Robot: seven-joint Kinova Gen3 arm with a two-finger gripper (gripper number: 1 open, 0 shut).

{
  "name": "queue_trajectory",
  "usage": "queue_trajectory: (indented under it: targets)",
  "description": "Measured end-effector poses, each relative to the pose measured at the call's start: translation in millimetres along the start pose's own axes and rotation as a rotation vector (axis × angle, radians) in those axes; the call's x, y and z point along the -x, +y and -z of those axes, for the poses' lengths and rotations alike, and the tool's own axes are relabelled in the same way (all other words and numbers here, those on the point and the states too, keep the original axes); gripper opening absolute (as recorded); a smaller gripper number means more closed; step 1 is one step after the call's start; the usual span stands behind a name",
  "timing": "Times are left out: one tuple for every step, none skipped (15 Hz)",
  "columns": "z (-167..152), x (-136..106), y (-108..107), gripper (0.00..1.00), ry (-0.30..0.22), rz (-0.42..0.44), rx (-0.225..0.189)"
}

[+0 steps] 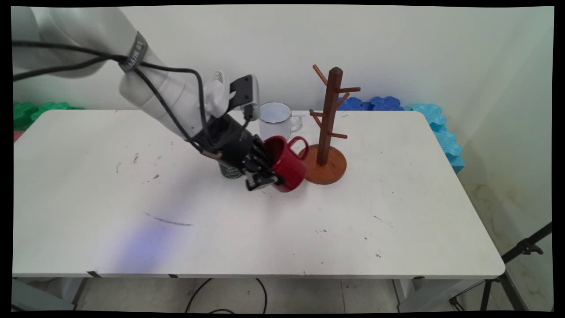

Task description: Place the picked object on the table

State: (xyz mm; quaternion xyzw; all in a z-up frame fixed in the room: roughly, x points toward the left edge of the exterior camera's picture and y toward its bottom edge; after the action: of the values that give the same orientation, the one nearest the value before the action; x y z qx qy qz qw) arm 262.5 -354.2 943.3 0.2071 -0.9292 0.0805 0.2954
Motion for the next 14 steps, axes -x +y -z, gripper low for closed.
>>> queue_trajectory:
  targets:
    - [3.7, 1.3, -1.7, 0.0, -0.024, -0.014, 0.005]
    - [6.3, 2.6, -2.6, 0.0, -0.04, -0.022, 0.008]
    - [9.7, 4.4, -4.1, 0.0, -0.065, -0.035, 0.013]
    - [11.6, 5.6, -5.0, 0.0, -0.081, -0.044, 0.016]
    - [14.3, 7.8, -6.4, 0.0, -0.106, -0.057, 0.021]
    - [15.9, 9.2, -7.3, 0.0, -0.122, -0.066, 0.024]
    - [17.8, 11.6, -8.7, 0.0, -0.147, -0.08, 0.027]
    - [19.1, 13.4, -9.5, 0.0, -0.164, -0.089, 0.029]
    - [20.7, 15.9, -10.5, 0.0, -0.188, -0.103, 0.032]
    - [21.5, 17.6, -11.1, 0.0, -0.204, -0.112, 0.034]
    - [22.2, 19.8, -11.8, 0.0, -0.226, -0.126, 0.037]
    - [22.5, 21.2, -12.2, 0.0, -0.241, -0.134, 0.039]
    - [22.5, 23.4, -12.6, 0.0, -0.262, -0.145, 0.042]
    - [22.5, 24.8, -12.8, 0.0, -0.275, -0.152, 0.044]
